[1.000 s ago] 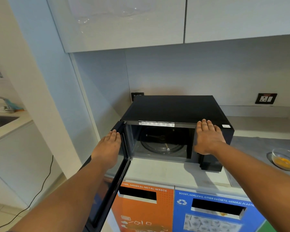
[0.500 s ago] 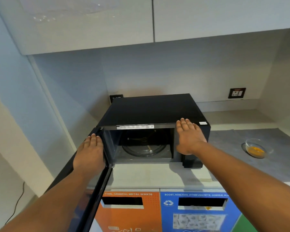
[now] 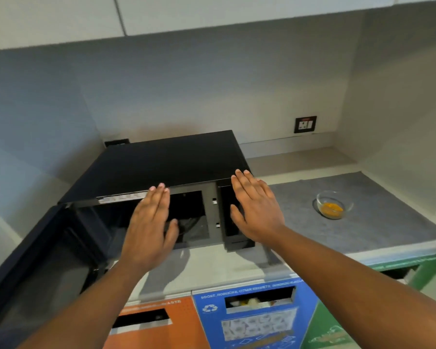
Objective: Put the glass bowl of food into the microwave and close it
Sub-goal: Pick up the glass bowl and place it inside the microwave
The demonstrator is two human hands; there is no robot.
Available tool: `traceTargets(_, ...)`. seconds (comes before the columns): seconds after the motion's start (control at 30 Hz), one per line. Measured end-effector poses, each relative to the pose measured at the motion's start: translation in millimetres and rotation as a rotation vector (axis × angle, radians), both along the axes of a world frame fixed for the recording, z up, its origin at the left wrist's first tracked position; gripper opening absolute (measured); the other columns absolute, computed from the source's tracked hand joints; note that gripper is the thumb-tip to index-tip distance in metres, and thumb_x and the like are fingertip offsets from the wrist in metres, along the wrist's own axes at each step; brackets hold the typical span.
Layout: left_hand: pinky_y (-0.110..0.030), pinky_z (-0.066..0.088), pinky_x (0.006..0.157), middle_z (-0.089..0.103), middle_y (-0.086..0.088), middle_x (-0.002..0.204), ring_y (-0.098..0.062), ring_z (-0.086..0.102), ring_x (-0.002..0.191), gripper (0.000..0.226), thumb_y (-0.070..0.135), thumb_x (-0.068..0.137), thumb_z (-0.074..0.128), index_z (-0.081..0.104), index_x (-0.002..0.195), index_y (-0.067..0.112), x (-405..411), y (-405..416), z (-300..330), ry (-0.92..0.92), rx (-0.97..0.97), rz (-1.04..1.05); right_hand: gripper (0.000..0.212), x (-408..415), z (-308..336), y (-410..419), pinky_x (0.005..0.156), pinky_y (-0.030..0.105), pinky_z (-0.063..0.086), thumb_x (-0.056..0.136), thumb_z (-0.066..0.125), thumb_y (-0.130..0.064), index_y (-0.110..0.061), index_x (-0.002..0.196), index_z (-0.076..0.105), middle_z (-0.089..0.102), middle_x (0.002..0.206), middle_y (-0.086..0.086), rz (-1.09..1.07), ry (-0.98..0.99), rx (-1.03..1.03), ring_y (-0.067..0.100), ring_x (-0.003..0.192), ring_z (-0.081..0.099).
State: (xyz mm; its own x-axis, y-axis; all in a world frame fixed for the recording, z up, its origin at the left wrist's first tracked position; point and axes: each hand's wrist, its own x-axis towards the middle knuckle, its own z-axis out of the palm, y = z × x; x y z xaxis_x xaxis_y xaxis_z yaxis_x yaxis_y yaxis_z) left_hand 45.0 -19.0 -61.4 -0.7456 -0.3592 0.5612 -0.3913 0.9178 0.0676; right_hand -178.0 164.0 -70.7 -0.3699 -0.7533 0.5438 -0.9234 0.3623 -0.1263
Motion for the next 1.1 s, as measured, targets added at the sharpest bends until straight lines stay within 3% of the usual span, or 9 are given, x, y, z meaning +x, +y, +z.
traceTargets(0.1, -0.04, 0.011, 0.127, 0.013, -0.006, 0.172, -0.016, 0.0, 0.159, 0.073, 0.042, 0.1, 0.04, 0.016, 0.162, 0.012, -37.3, 30.1, -2.0, 0.032, 0.019, -0.101, 0.068, -21.9, -6.9, 30.7, 0.124, 0.039, 0.005, 0.103, 0.034, -0.047, -0.019, 0.163, 0.016, 0.017, 0.172, 0.002, -0.042, -0.051, -0.01, 0.015, 0.158, 0.006)
traceTargets(0.37, -0.032, 0.006, 0.128, 0.014, -0.002, 0.171, -0.014, 0.006, 0.159, 0.067, 0.037, 0.103, 0.04, 0.019, 0.162, 0.013, -143.1, 116.2, 7.1, 0.038, 0.068, -0.511, 0.069, -85.9, -21.8, 110.1, 0.123, 0.042, 0.018, 0.103, 0.035, -0.047, -0.011, 0.161, 0.028, 0.027, 0.169, 0.01, -0.24, -0.298, -0.147, 0.025, 0.156, 0.023)
traceTargets(0.5, -0.017, 0.005, 0.123, 0.013, 0.005, 0.171, -0.001, 0.006, 0.156, 0.063, 0.035, 0.105, 0.038, 0.019, 0.163, 0.016, -206.2, 163.8, -13.5, 0.076, 0.371, -0.582, 0.071, -122.3, -45.2, 135.2, 0.122, 0.034, 0.012, 0.102, 0.032, -0.048, -0.011, 0.162, 0.025, 0.023, 0.17, 0.008, -0.295, -0.472, -0.225, 0.022, 0.157, 0.018)
traceTargets(0.6, -0.012, 0.007, 0.12, 0.017, 0.009, 0.168, 0.005, 0.01, 0.151, 0.059, 0.031, 0.107, 0.042, 0.024, 0.162, 0.017, -258.5, 191.5, -37.7, 0.104, 0.683, -0.538, 0.072, -158.8, -60.4, 152.1, 0.128, 0.045, 0.01, 0.101, 0.029, -0.048, -0.011, 0.163, 0.023, 0.022, 0.171, 0.009, -0.307, -0.624, -0.297, 0.022, 0.158, 0.017)
traceTargets(0.7, -0.016, 0.014, 0.12, 0.028, -0.002, 0.168, 0.001, 0.02, 0.148, 0.06, 0.037, 0.105, 0.044, 0.031, 0.159, 0.014, -306.4, 206.4, -62.7, 0.122, 0.975, -0.464, 0.069, -196.6, -74.5, 166.0, 0.128, 0.045, 0.015, 0.102, 0.034, -0.044, -0.011, 0.162, 0.024, 0.023, 0.17, 0.011, -0.306, -0.744, -0.352, 0.023, 0.157, 0.019)
traceTargets(0.83, -0.026, 0.019, 0.123, 0.034, 0.0, 0.166, -0.005, 0.031, 0.147, 0.073, 0.051, 0.092, 0.041, 0.036, 0.157, 0.019, -369.8, 209.5, -103.7, 0.156, 1.265, -0.304, 0.069, -242.4, -104.4, 181.0, 0.128, 0.038, 0.016, 0.101, 0.04, -0.046, -0.013, 0.161, 0.028, 0.025, 0.17, 0.007, -0.276, -0.941, -0.504, 0.015, 0.155, 0.02)
traceTargets(0.93, -0.044, 0.029, 0.124, 0.038, -0.001, 0.163, -0.017, 0.039, 0.147, 0.077, 0.048, 0.087, 0.048, 0.037, 0.157, 0.018, -404.5, 205.4, -131.7, 0.199, 1.508, -0.28, 0.073, -272.2, -127.9, 183.7, 0.123, 0.028, 0.019, 0.097, 0.041, -0.05, -0.014, 0.16, 0.032, 0.03, 0.168, 0.003, -0.298, -1.11, -0.597, 0.009, 0.152, 0.025)
traceTargets(1.03, -0.038, 0.024, 0.125, 0.033, 0.001, 0.165, -0.015, 0.035, 0.149, 0.079, 0.051, 0.088, 0.046, 0.034, 0.158, 0.015, -426.8, 207.1, -151.5, 0.236, 1.569, -0.291, 0.066, -296.8, -147.8, 181.2, 0.11, 0.02, 0.024, 0.096, 0.047, -0.043, -0.017, 0.157, 0.039, 0.041, 0.159, -0.003, -0.282, -1.246, -0.709, 0.002, 0.139, 0.033)
traceTargets(1.1, -0.032, 0.021, 0.125, 0.03, 0.002, 0.166, -0.011, 0.031, 0.15, 0.073, 0.053, 0.098, 0.043, 0.034, 0.158, 0.014, -443.6, 209.1, -165.0, 0.276, 1.593, -0.275, 0.052, -312.1, -164.1, 178.0, 0.113, 0.025, 0.027, 0.097, 0.051, -0.039, -0.024, 0.147, 0.046, 0.045, 0.142, -0.005, -0.237, -1.339, -0.807, 0.006, 0.132, 0.037)
